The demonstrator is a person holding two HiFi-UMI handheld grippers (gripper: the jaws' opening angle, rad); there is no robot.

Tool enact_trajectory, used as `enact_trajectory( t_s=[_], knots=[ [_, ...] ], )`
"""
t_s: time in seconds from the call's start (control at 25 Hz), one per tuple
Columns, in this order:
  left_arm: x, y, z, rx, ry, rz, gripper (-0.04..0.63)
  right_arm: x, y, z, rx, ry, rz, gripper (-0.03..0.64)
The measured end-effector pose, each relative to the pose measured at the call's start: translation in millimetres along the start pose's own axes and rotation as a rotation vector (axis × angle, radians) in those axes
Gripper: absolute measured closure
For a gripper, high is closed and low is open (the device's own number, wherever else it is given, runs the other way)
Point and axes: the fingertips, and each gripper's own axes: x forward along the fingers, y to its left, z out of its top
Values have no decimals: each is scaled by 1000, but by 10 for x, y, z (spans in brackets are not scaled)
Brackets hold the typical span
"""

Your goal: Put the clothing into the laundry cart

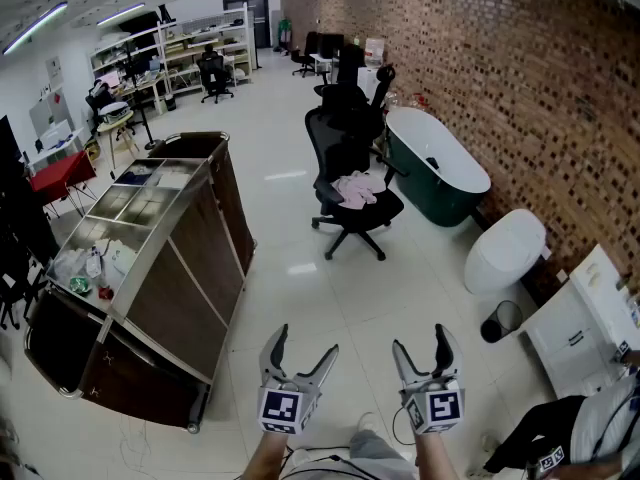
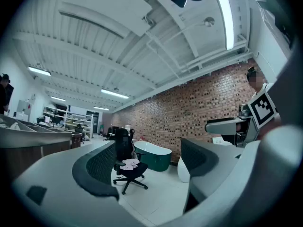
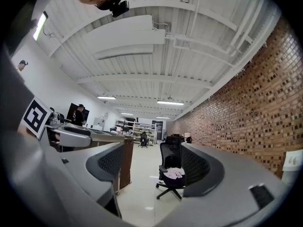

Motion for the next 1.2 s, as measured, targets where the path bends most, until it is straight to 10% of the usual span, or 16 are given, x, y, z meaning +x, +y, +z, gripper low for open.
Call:
enact_trajectory(
  t_s=[0.6,1.2],
  knots=[
    [1995,-586,235,-16,-52,62,188,790,-2063,-128,61,-57,13,239],
    [3117,-567,-35,29,17,40,187,1634,-2474,-510,59,-52,113,250]
  ],
)
